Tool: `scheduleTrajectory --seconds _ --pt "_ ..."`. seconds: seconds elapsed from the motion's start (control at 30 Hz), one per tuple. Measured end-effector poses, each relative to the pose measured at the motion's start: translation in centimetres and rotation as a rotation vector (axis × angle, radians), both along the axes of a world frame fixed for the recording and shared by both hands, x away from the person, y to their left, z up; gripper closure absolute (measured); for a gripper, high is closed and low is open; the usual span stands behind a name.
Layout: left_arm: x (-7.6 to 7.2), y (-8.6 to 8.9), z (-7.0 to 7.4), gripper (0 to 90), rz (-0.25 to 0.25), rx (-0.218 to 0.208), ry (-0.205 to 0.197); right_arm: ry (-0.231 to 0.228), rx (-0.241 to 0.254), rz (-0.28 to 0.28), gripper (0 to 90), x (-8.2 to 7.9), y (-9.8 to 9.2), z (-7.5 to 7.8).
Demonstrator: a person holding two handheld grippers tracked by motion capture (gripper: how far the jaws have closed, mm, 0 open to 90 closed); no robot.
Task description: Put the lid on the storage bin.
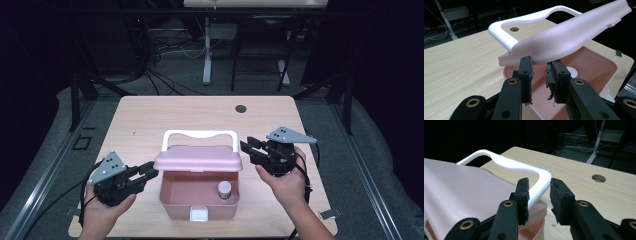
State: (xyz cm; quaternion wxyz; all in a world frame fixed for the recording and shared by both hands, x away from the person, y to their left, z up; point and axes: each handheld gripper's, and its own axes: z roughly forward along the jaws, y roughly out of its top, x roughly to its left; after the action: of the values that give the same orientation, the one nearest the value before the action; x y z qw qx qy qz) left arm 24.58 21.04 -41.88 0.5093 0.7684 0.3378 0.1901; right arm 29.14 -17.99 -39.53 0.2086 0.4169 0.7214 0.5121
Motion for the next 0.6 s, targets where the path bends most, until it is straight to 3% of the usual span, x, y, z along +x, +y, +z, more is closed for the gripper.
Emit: scheduleTrajectory --seconds 0.6 --pt "-0.7 0.2 -1.3 72.8 -0.008 -0.005 0.017 0.05 0.015 0.017 67.6 0.6 0.2 -0.9"
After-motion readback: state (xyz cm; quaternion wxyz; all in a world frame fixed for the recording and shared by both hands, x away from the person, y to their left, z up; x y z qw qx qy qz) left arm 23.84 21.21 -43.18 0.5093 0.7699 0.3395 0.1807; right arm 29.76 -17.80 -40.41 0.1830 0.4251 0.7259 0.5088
